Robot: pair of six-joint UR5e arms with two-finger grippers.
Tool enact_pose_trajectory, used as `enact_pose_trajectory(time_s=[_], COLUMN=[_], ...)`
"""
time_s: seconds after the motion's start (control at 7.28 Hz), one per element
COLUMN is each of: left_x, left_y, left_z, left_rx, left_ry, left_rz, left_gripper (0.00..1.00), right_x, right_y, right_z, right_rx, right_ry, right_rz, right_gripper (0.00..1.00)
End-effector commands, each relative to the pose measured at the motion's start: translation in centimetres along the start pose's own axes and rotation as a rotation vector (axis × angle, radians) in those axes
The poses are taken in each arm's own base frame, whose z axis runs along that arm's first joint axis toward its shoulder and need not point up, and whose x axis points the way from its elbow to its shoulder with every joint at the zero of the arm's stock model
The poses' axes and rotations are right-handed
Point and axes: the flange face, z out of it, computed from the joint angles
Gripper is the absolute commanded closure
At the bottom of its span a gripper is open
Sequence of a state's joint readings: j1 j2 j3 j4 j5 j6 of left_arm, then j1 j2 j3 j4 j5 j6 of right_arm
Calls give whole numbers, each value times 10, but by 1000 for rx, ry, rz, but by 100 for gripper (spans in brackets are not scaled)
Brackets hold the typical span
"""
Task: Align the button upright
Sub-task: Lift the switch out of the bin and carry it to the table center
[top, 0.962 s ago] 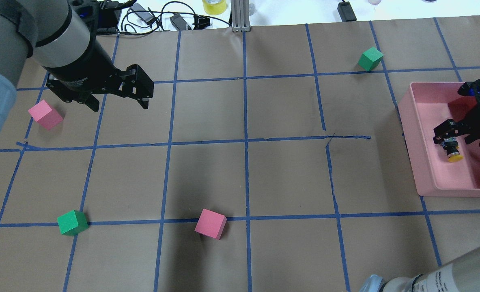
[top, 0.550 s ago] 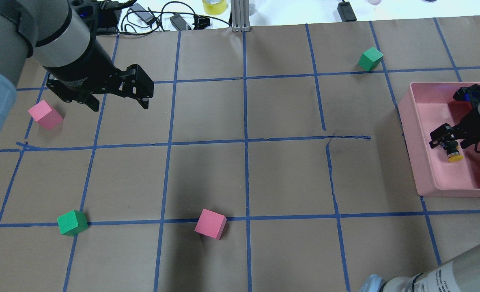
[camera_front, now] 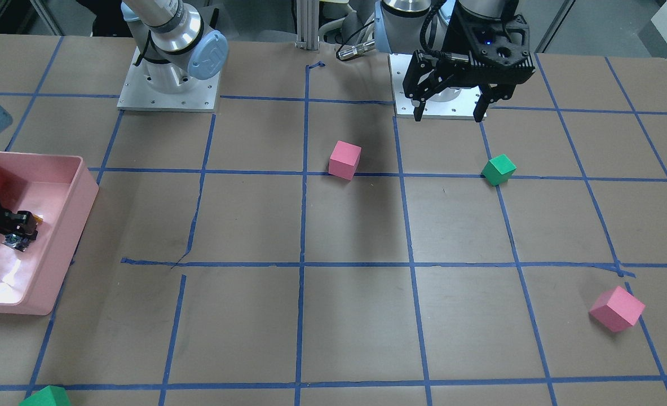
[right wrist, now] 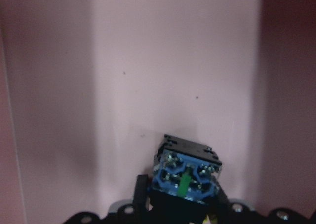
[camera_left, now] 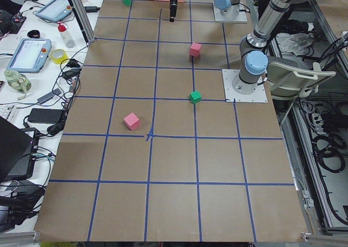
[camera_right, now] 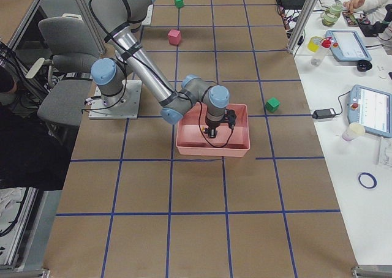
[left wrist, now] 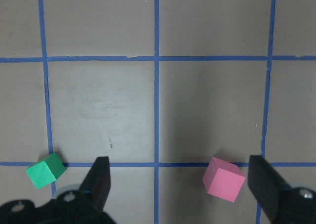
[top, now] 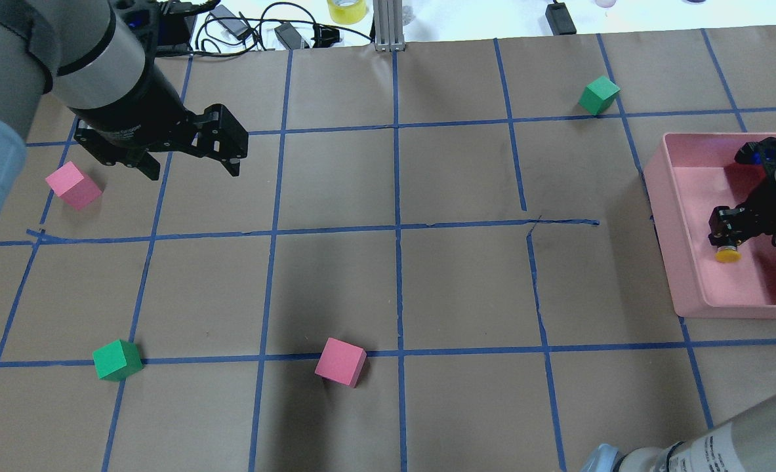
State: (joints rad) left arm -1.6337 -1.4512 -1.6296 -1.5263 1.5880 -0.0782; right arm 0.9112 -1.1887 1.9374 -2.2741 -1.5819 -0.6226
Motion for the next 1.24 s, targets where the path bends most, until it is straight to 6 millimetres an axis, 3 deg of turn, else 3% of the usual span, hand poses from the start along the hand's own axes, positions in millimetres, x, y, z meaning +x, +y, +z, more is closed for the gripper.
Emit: enact_pose_trajectory(time_s=[0.0, 0.14, 0.27, 0.41, 0.55, 0.69, 0.82, 1.1], left_x=[0, 0, 0, 0, 0, 0, 0, 0], left_y=[0, 0, 0, 0, 0, 0, 0, 0], left_z=[0, 0, 0, 0, 0, 1, 0, 1], left_rx=[-1, -1, -1, -1, -1, -2, -1, -2], left_ry=[-1, -1, -1, -1, -1, -3, -3, -3], left_rz=[0, 0, 0, 0, 0, 0, 0, 0], left_gripper=[0, 0, 0, 0, 0, 0, 0, 0], right_x=[1, 4, 3, -8, -33, -71, -123, -259], right_y=[-1, -7, -15, -21, -35, -48, -54, -51], right_z=[-10, -20, -47, -82, -116, -141, -151, -173], right_rx=[11, 22, 12, -11, -3, 9, 16, 55], right_ry=[9, 17, 11, -8, 2, 10, 7, 17], right_rz=[6, 2, -3, -16, -67, -134, -203, -351], right_gripper=[100, 100, 100, 100, 100, 100, 100, 100])
